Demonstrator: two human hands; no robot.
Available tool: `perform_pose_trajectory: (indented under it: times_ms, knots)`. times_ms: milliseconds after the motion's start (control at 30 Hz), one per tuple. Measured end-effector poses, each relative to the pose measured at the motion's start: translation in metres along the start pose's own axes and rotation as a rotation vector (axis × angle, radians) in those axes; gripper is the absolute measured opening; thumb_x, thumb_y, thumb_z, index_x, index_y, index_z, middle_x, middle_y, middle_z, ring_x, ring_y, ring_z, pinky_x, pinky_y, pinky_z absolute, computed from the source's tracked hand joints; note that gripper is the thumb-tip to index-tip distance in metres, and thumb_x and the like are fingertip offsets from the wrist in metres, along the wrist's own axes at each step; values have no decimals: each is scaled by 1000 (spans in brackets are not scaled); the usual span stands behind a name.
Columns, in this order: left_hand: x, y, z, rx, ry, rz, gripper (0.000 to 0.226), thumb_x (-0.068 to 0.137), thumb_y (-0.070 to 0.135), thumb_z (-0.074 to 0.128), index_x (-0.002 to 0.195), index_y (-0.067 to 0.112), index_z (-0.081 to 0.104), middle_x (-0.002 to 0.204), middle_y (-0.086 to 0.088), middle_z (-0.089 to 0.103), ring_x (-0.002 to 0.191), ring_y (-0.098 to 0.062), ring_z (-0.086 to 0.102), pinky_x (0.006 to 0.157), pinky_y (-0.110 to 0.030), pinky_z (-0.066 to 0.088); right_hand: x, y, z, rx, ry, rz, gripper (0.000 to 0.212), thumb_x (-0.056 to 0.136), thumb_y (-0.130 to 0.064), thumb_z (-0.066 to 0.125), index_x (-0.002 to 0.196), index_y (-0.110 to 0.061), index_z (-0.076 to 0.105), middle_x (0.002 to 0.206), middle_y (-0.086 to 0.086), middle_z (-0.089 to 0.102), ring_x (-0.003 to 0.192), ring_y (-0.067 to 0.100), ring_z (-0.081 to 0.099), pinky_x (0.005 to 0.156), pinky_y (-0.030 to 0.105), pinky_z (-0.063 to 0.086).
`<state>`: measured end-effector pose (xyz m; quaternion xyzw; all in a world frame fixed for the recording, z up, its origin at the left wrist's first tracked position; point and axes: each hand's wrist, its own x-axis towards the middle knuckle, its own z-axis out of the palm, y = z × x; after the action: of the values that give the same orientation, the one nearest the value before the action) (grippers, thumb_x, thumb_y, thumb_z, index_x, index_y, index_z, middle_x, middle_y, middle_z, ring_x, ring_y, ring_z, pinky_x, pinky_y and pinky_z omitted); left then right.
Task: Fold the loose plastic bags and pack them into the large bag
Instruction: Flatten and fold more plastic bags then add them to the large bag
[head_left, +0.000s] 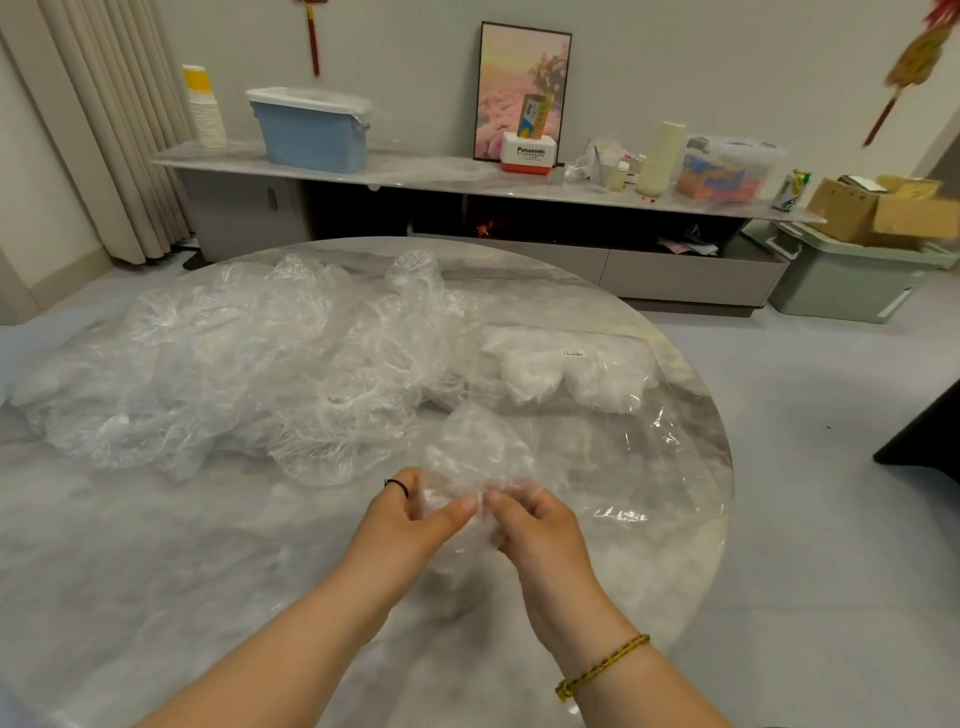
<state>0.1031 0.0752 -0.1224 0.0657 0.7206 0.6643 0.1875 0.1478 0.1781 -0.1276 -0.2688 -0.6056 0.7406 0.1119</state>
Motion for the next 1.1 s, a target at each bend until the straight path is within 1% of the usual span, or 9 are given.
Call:
perform_pose_trajectory:
  times_ms: [200,300,367,500,633,800,933,1033,1100]
  knots:
    - [20,1,5,343,16,279,19,96,28,43,91,33,61,100,14,56,96,2,51,78,-2,34,17,-18,-39,50,220,-83,29,88,0,53,63,-14,50,58,-1,47,48,6,42,47,14,35]
    - [35,-3,13,647,-15,333,29,95,36,42,91,28,70,129,7,48,124,-11,37,99,-19,28,25,-27,-60,143,277,-110,30,88,1,51,63,-15,50,66,2,50,66,16,46,62,24,37]
    - [42,-6,21,897,-75,321,34,95,39,41,101,23,70,146,9,31,135,-10,21,106,-21,13,31,-30,-72,177,312,-105,29,88,0,50,63,-15,50,70,3,50,73,20,46,72,30,37]
    - [47,-12,33,1191,-178,304,36,96,42,37,118,28,61,155,9,6,142,-12,0,112,-26,-4,37,-32,-89,192,335,-84,28,89,-2,49,65,-16,49,70,1,48,71,16,44,75,30,35]
    - [50,-16,36,1387,-243,266,44,96,39,36,139,28,37,156,2,-6,143,-18,-8,114,-34,-9,42,-28,-97,170,338,-53,27,90,-5,50,66,-17,50,72,1,49,76,19,44,78,32,35]
    - [54,-20,30,1452,-224,243,65,96,40,37,148,21,3,156,4,-8,144,-15,-6,115,-35,-9,43,-25,-96,120,324,-27,28,89,-5,51,63,-17,49,71,1,47,72,18,42,73,30,35]
    - [55,-16,23,1365,-212,316,69,97,35,38,147,21,-6,155,9,-7,142,-10,9,115,-29,-5,38,-27,-90,61,257,-26,28,89,-5,51,63,-15,49,68,2,48,67,17,43,64,26,35]
    - [54,-11,18,1157,-256,308,70,95,25,46,147,24,-1,154,14,-2,130,-8,33,108,-17,19,33,-28,-81,-120,130,-85,27,89,-4,50,64,-14,50,62,2,46,56,12,42,49,18,34]
    - [51,-6,16,1047,-276,278,72,93,18,50,147,27,3,152,18,1,106,0,48,89,-7,32,31,-26,-74,-271,42,-135,26,89,-1,48,67,-10,56,55,-1,48,47,7,40,42,13,32]
